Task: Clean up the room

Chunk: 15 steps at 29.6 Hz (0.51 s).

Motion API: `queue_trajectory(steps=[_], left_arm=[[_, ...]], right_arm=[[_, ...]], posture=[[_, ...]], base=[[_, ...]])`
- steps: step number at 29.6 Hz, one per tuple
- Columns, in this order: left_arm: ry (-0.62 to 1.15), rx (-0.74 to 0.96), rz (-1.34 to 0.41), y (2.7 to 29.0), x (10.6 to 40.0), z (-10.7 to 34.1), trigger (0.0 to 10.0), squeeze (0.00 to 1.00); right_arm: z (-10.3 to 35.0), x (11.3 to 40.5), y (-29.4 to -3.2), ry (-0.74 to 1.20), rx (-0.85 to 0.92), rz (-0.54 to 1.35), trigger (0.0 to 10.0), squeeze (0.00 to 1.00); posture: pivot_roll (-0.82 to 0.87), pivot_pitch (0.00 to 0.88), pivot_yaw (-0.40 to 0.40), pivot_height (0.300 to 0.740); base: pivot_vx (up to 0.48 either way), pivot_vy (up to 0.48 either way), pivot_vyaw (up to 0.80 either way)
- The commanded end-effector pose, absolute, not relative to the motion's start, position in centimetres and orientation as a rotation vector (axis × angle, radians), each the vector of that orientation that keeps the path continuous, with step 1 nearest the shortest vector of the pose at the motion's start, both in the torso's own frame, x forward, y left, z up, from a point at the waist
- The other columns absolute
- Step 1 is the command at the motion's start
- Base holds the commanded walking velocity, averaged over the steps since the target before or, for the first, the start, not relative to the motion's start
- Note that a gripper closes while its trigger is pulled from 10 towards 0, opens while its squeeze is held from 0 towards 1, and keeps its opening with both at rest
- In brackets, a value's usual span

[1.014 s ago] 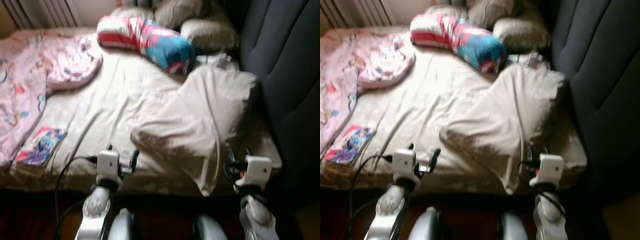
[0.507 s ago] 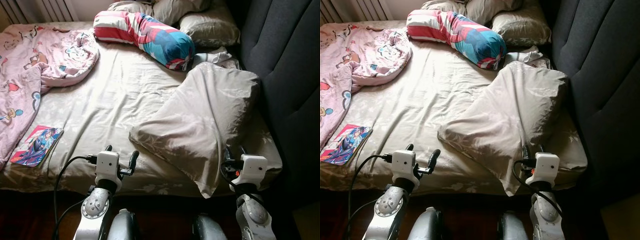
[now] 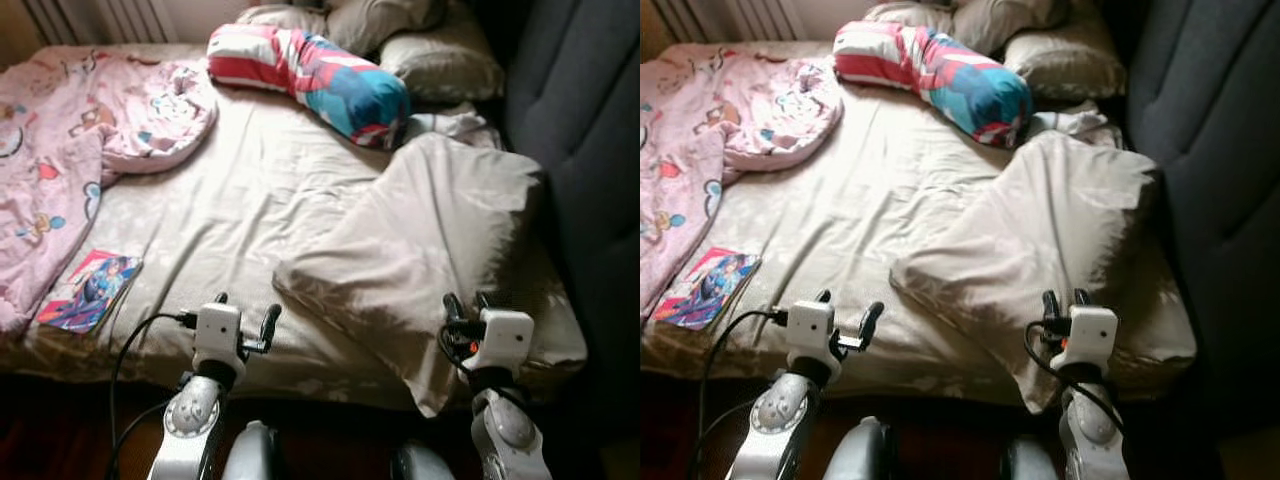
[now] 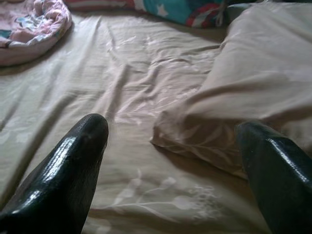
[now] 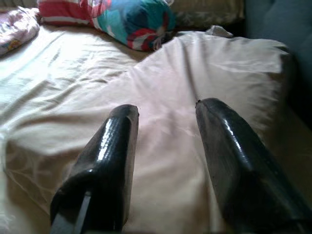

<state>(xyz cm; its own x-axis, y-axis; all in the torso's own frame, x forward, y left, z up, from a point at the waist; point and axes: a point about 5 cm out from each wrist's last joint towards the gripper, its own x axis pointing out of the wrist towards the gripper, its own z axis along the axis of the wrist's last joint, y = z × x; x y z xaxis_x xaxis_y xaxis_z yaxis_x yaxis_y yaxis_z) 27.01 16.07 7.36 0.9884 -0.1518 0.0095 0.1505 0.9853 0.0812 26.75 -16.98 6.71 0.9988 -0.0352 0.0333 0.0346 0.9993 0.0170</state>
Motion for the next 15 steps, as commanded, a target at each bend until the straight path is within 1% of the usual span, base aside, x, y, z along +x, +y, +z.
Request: queue_trajectory(steps=[1,3,15], left_arm=[[-0.02,0.073,-0.156,15.94,26.82,7.5,10.0,0.0],[-0.024,0.076,-0.157,15.91,26.83,7.54,10.0,0.0],[-0.015,0.078,-0.165,15.76,26.78,7.45,10.0,0.0]], right_arm=[[6.28,26.44,-17.33,-0.013,0.02,-0.048,10.0,0.0],[6.29,26.49,-17.33,-0.014,0.022,-0.05,10.0,0.0],[6.42,26.56,-17.4,-0.021,0.03,-0.056,10.0,0.0]], posture=[[-0.12,0.177,0.043,0.642],[-0.12,0.177,0.042,0.642],[-0.12,0.178,0.04,0.642]], base=[[0.33,0.0,0.0],[0.292,0.0,0.0],[0.0,0.0,0.0]])
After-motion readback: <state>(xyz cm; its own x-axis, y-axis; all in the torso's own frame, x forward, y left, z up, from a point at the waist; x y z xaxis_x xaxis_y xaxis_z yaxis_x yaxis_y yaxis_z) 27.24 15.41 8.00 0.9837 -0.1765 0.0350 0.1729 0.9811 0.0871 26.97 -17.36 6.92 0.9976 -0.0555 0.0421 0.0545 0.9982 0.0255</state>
